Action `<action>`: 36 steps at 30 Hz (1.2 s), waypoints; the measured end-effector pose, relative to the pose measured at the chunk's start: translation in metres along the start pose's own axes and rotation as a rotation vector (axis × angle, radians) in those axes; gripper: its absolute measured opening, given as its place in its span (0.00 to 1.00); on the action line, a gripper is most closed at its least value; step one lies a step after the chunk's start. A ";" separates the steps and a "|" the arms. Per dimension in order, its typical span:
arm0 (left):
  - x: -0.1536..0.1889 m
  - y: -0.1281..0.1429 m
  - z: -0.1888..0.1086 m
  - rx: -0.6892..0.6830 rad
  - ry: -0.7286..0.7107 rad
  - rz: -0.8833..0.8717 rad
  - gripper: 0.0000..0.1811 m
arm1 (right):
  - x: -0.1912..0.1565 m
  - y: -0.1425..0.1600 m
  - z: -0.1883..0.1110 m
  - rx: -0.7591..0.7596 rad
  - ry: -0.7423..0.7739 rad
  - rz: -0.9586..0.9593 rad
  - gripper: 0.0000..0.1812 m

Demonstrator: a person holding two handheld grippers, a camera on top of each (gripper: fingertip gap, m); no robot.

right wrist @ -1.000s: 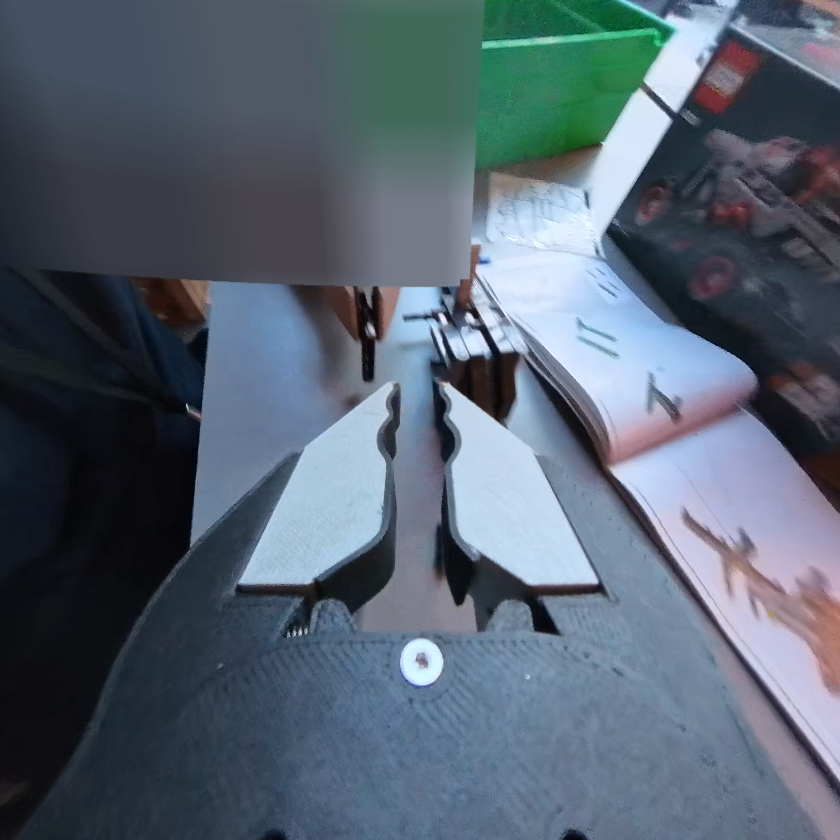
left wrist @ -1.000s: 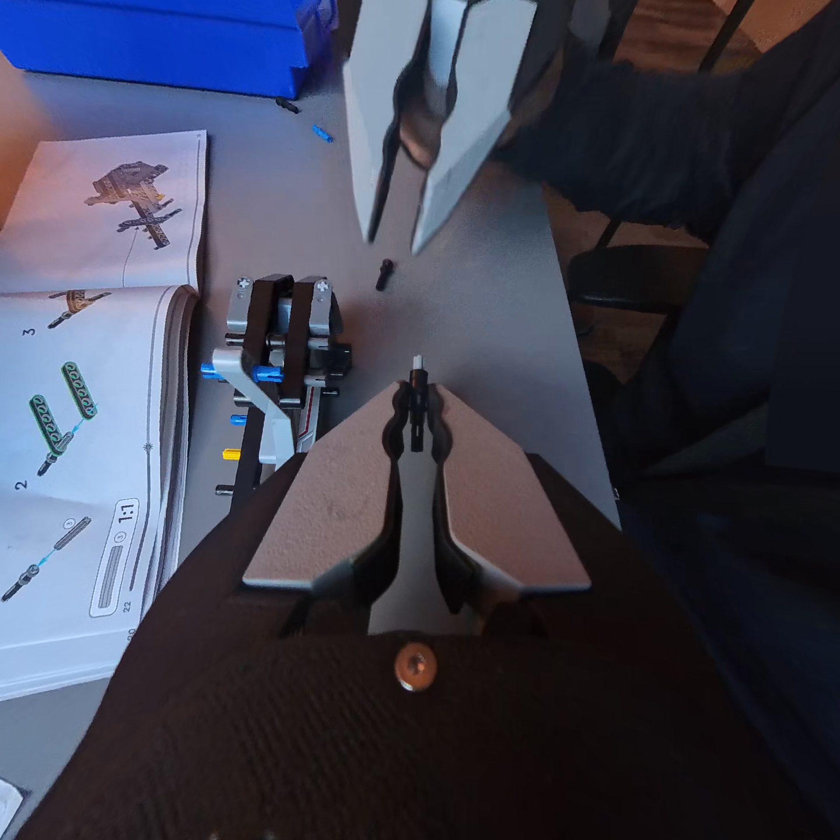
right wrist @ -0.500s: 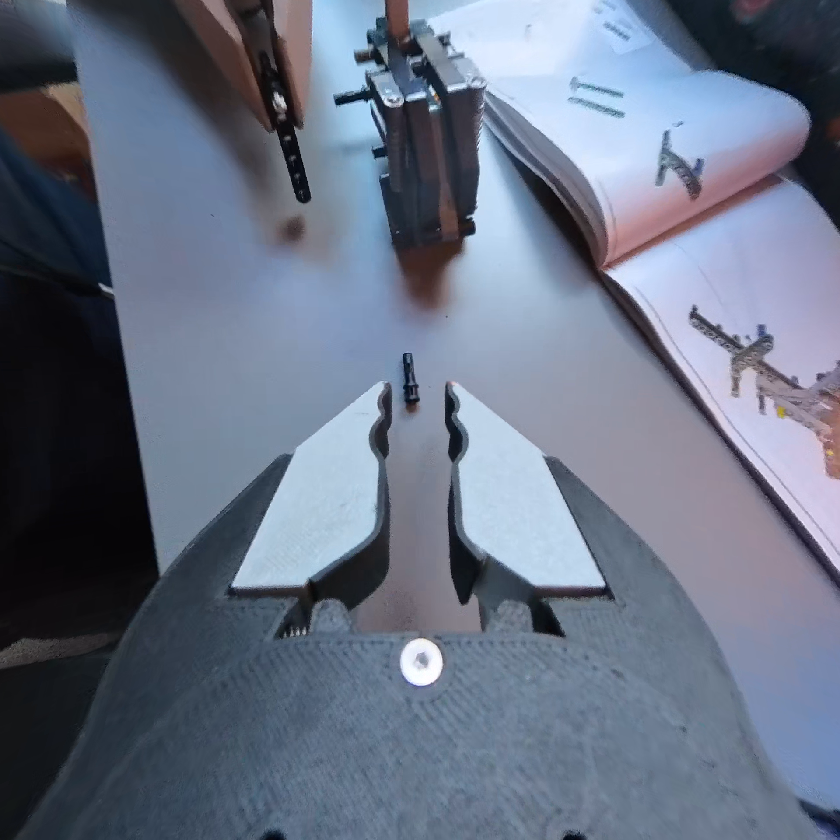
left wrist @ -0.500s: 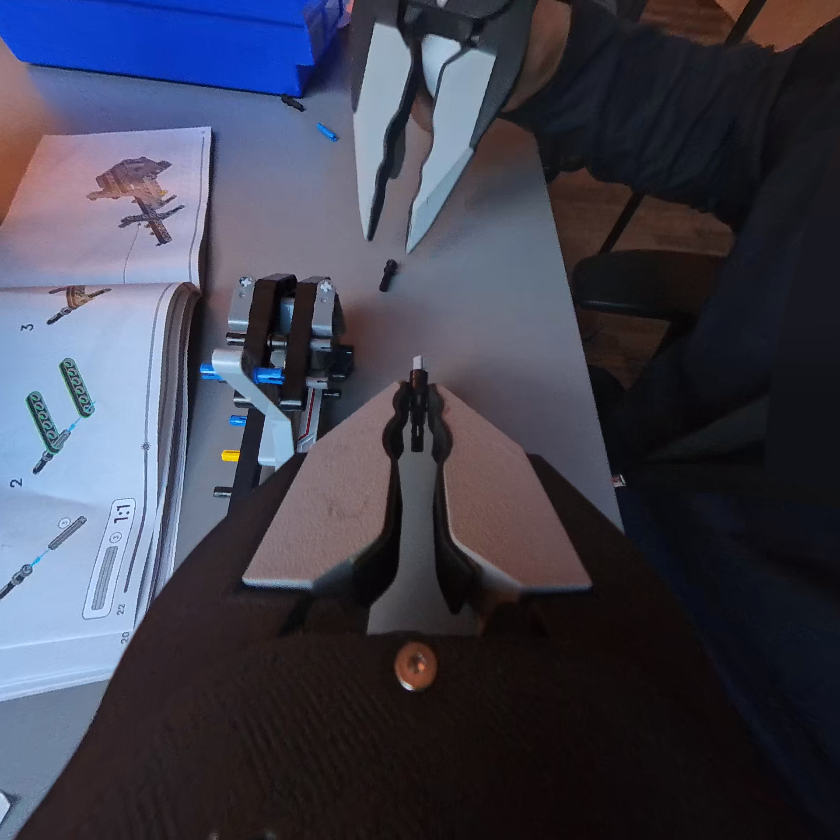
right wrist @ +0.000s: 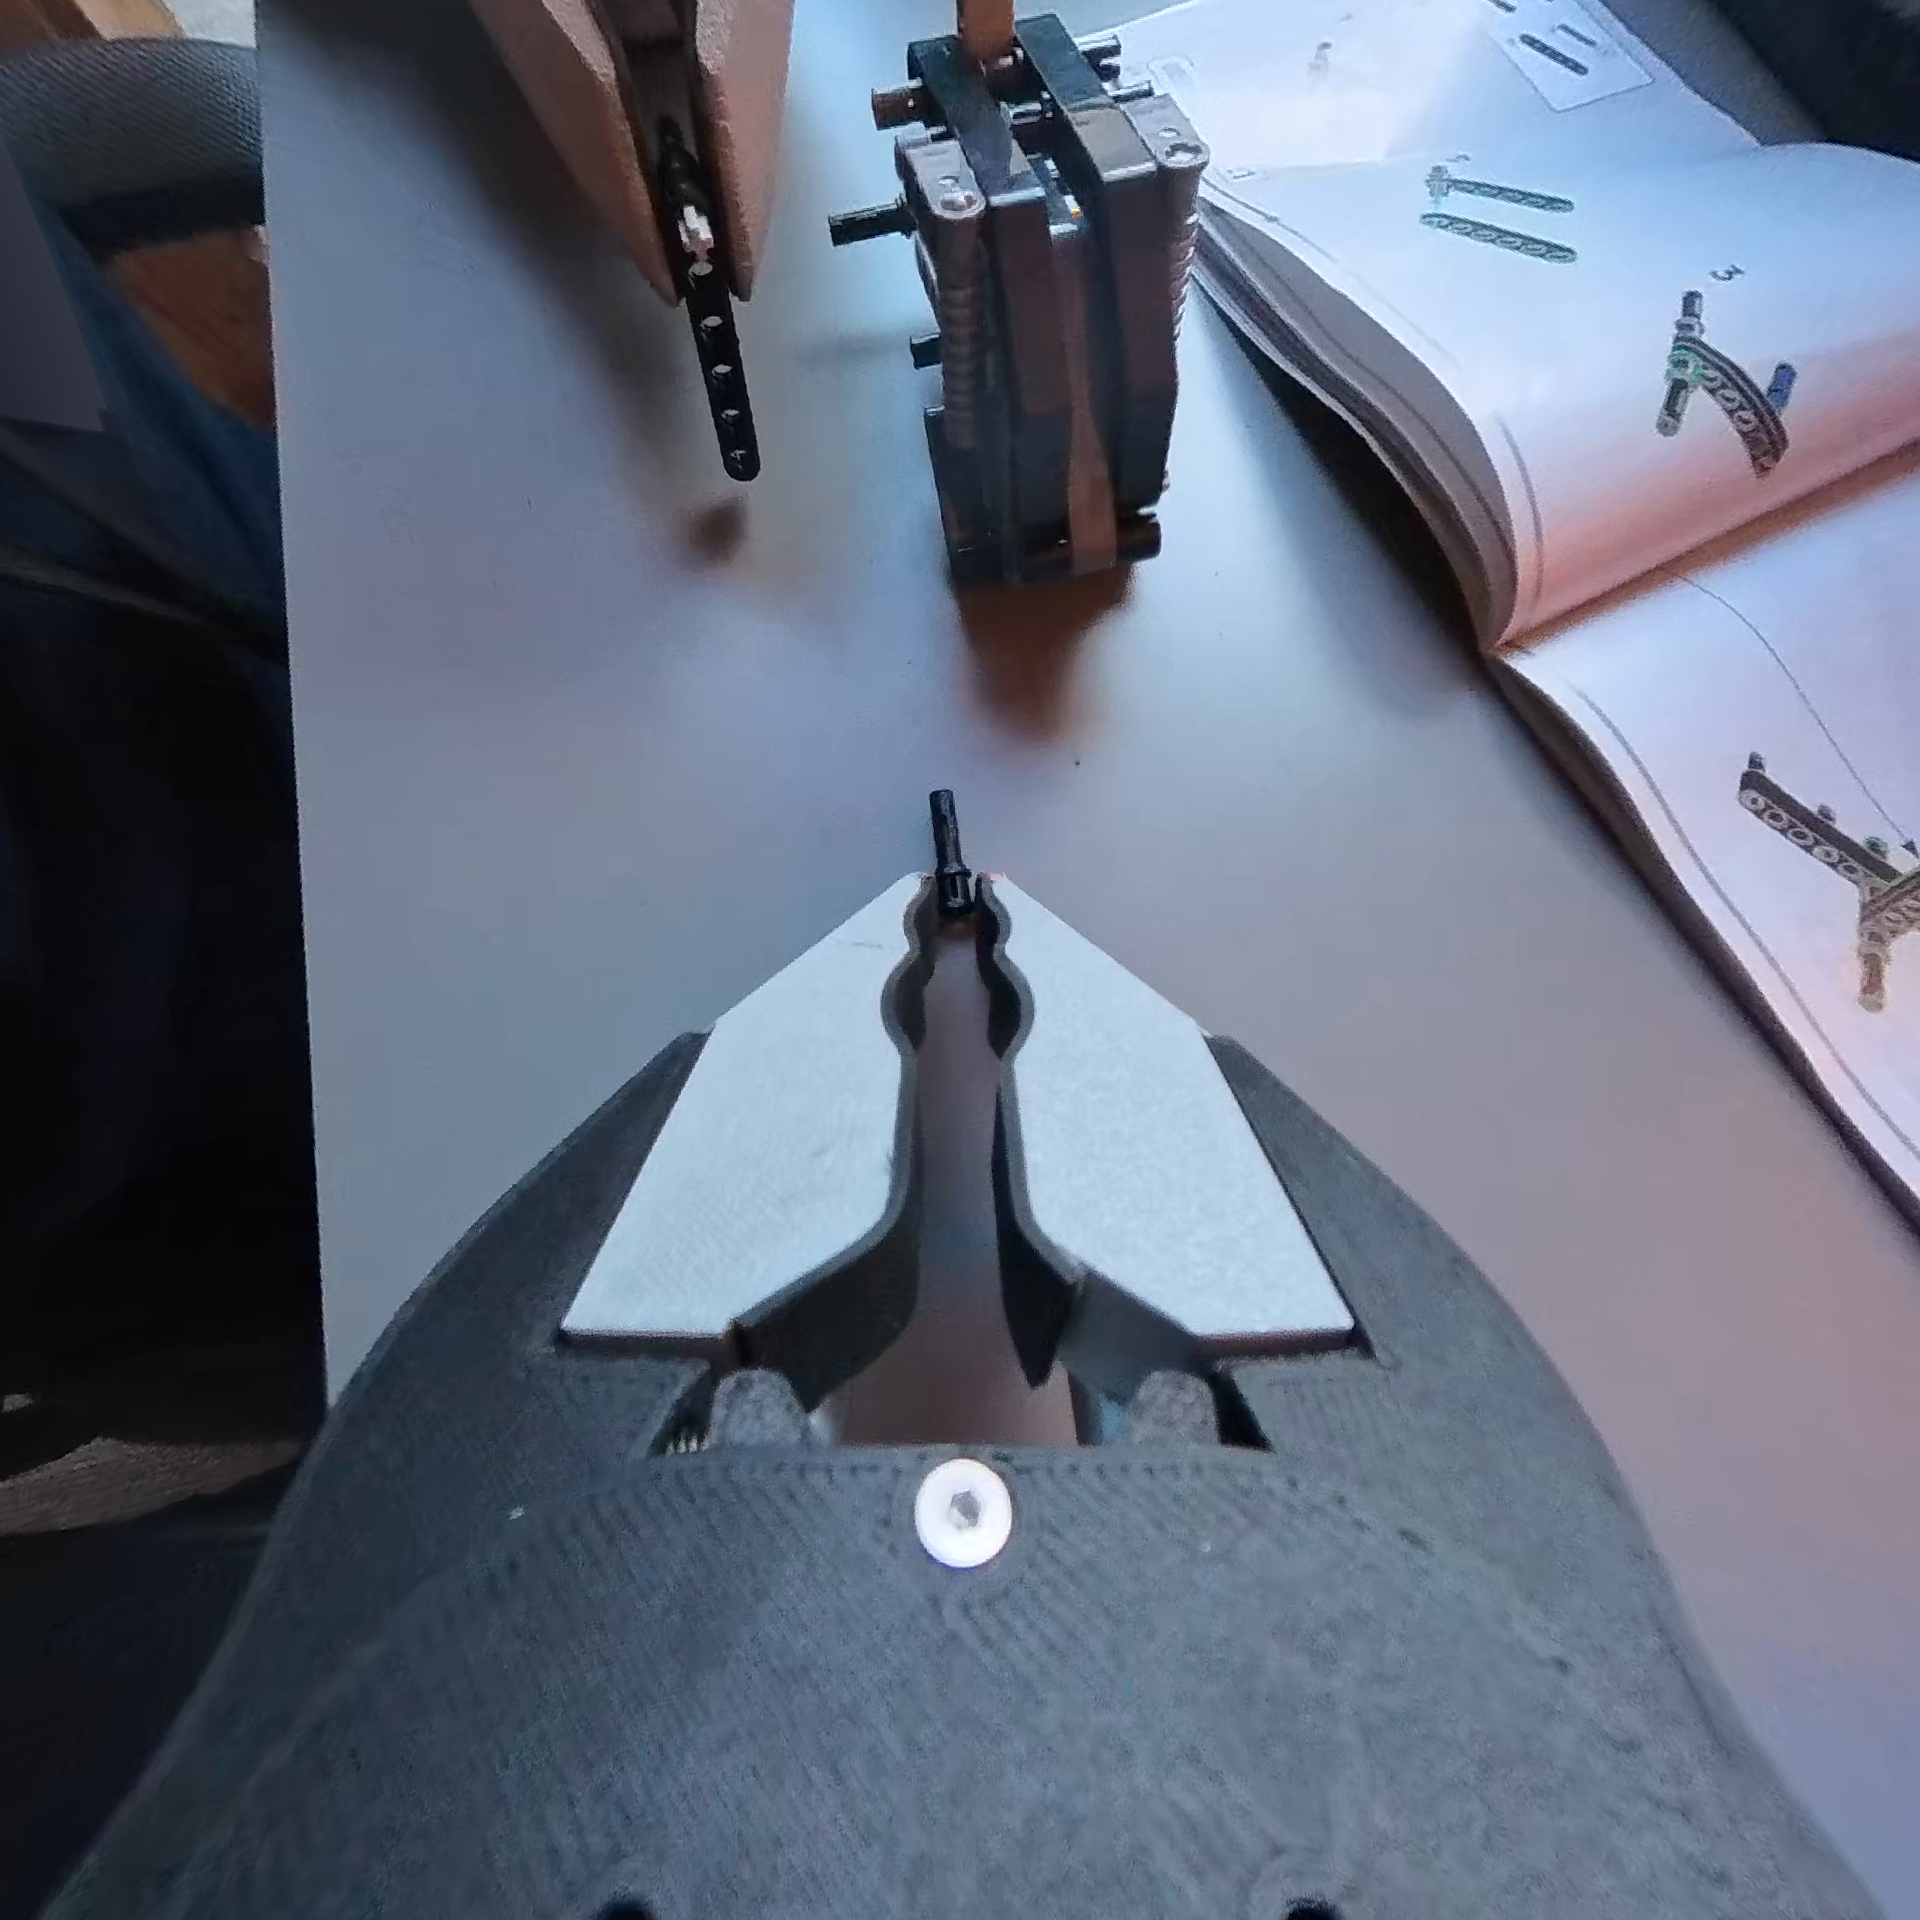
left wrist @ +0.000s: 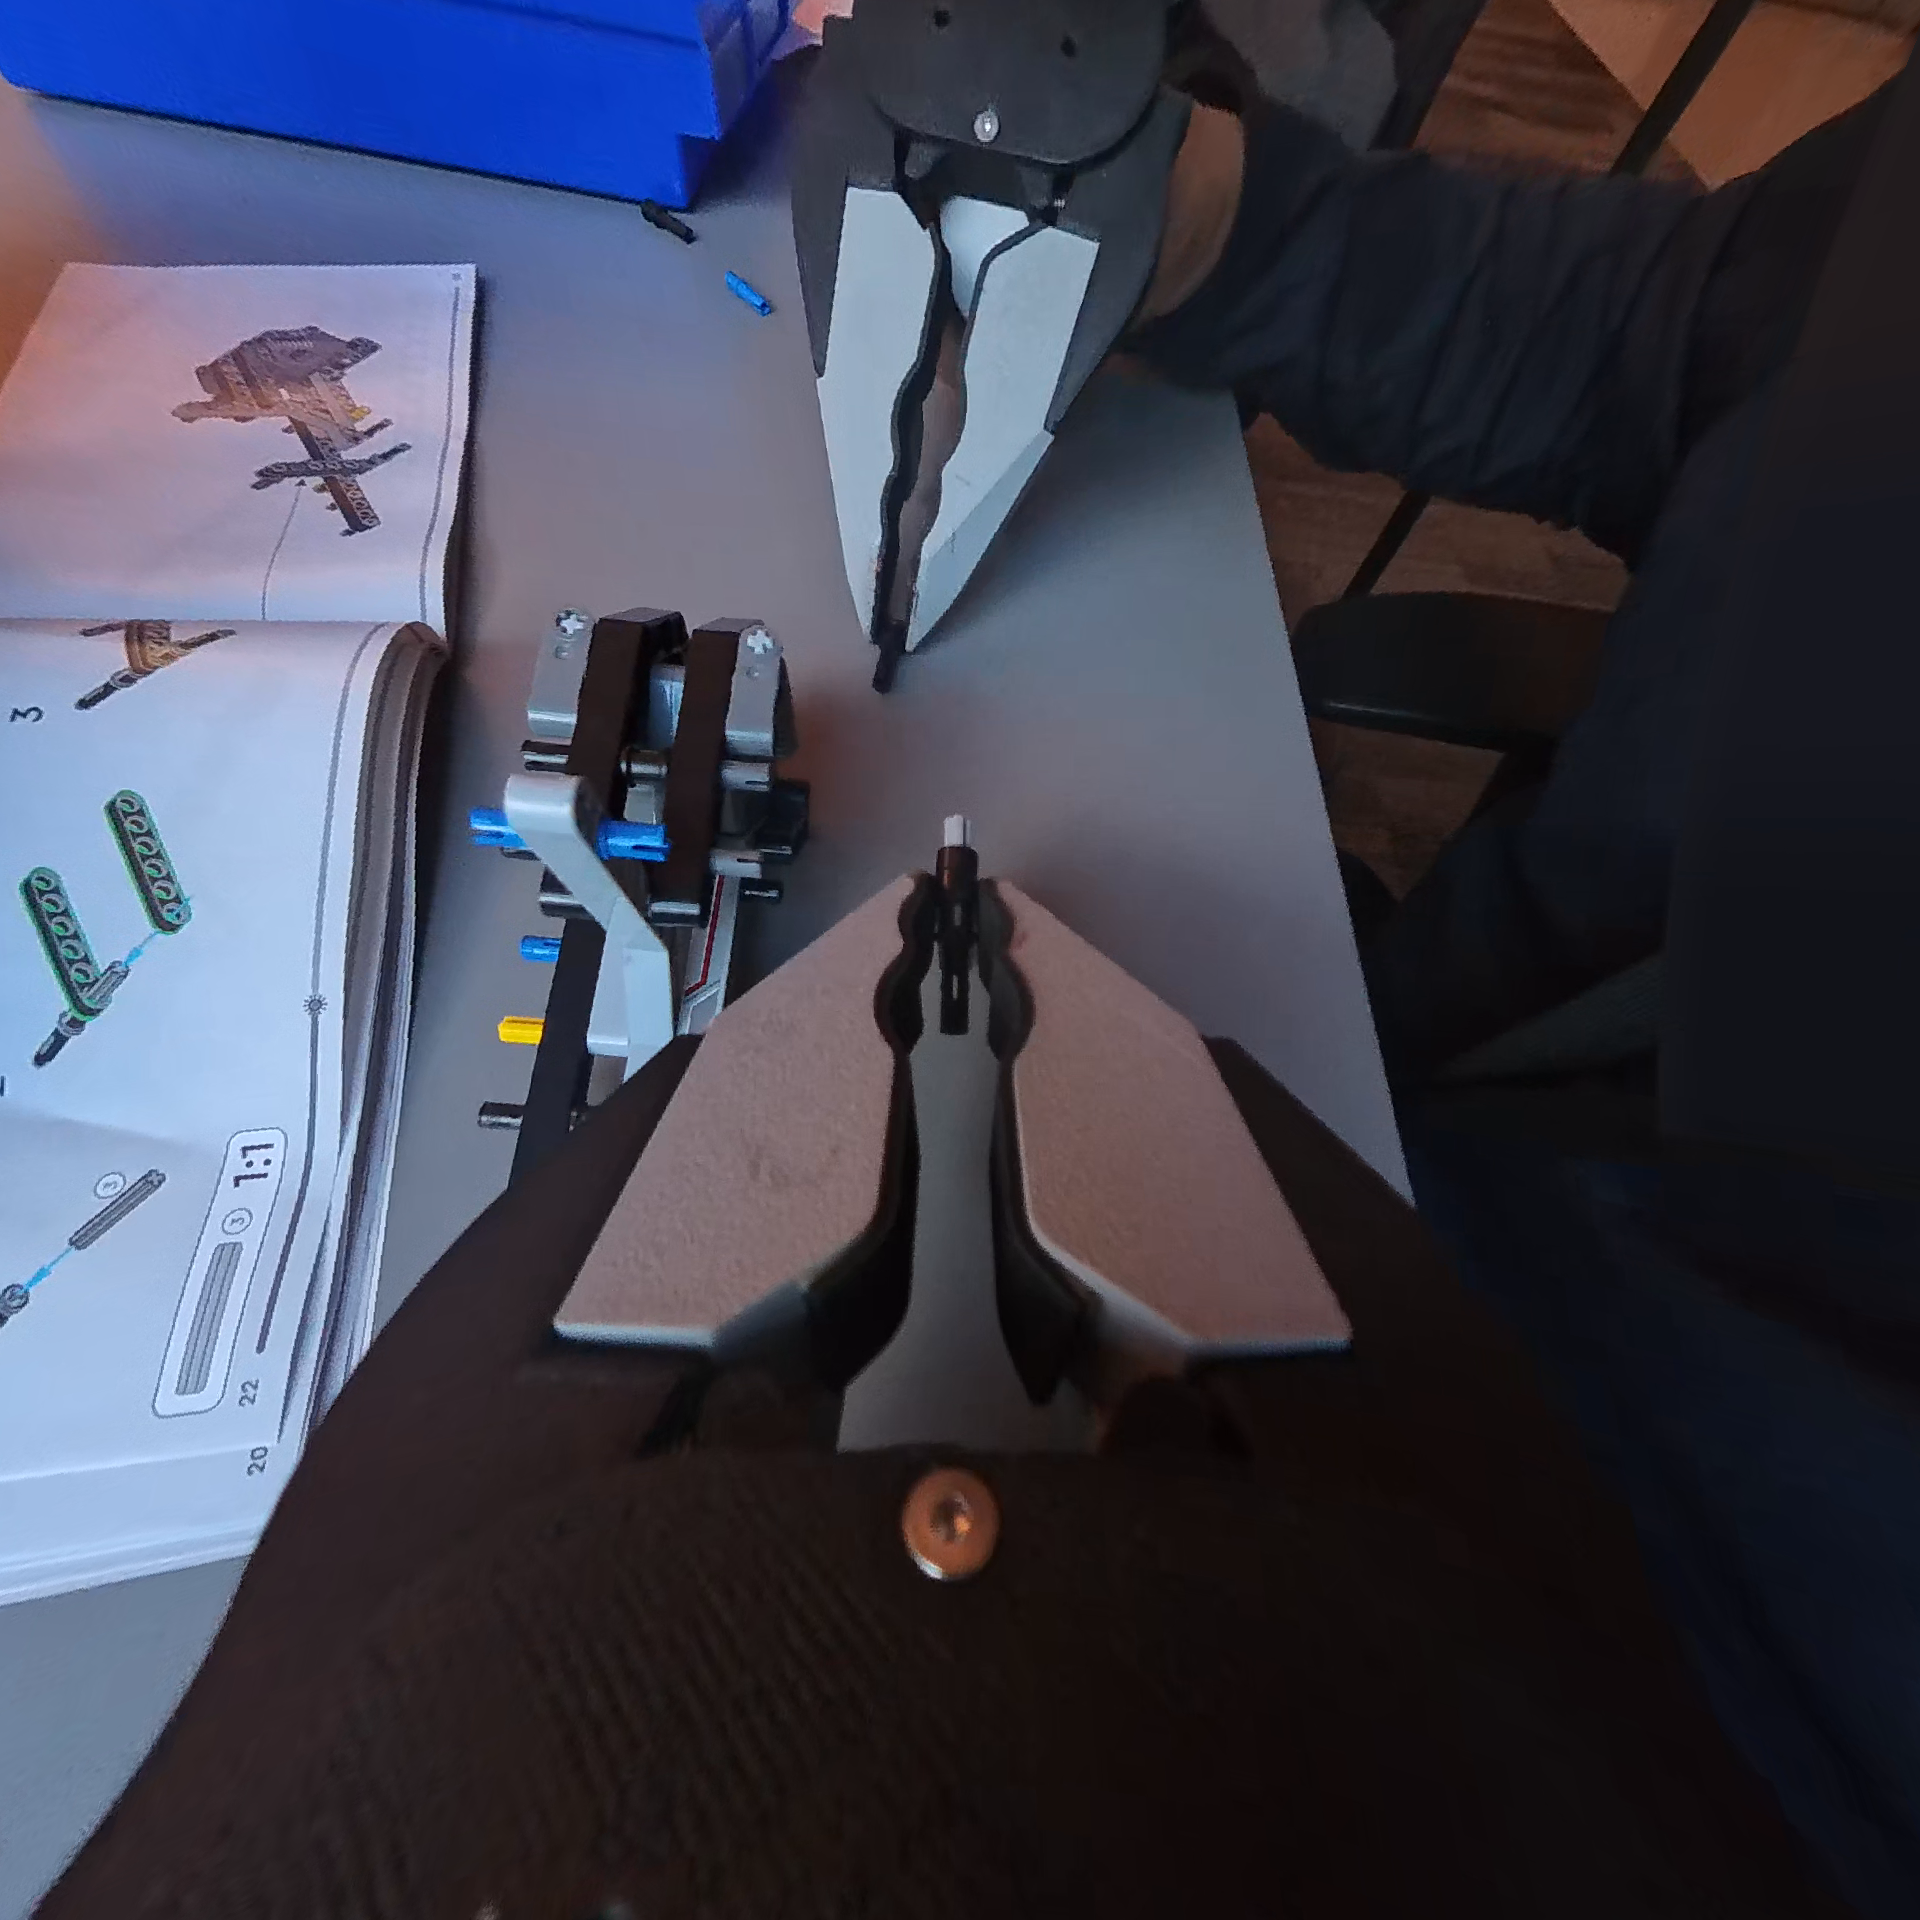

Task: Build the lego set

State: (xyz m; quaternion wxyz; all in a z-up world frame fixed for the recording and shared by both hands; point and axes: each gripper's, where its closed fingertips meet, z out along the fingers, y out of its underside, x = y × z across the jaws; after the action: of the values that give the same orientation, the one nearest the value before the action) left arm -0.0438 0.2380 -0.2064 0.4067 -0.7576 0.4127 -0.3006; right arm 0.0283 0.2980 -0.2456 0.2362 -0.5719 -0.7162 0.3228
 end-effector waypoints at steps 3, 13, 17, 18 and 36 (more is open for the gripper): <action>-0.001 0.000 -0.001 0.003 -0.002 -0.007 0.03 | -0.003 0.001 -0.001 -0.009 -0.017 0.040 0.03; 0.001 -0.001 -0.001 0.006 0.002 -0.006 0.03 | -0.030 0.009 -0.010 -0.047 -0.018 0.070 0.06; 0.001 0.000 -0.002 0.004 -0.001 0.000 0.03 | -0.029 0.008 -0.011 -0.064 0.026 0.010 0.03; 0.001 0.000 -0.002 0.004 -0.003 0.001 0.03 | -0.027 0.006 -0.014 -0.055 0.033 -0.002 0.02; 0.001 0.000 -0.003 0.008 0.009 -0.009 0.03 | -0.012 0.007 -0.014 -0.190 -0.193 -0.388 0.10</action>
State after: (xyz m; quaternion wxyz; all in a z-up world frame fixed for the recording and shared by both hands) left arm -0.0453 0.2366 -0.2046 0.4067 -0.7563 0.4100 -0.3075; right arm 0.0451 0.2901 -0.2406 0.1693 -0.4095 -0.8592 0.2559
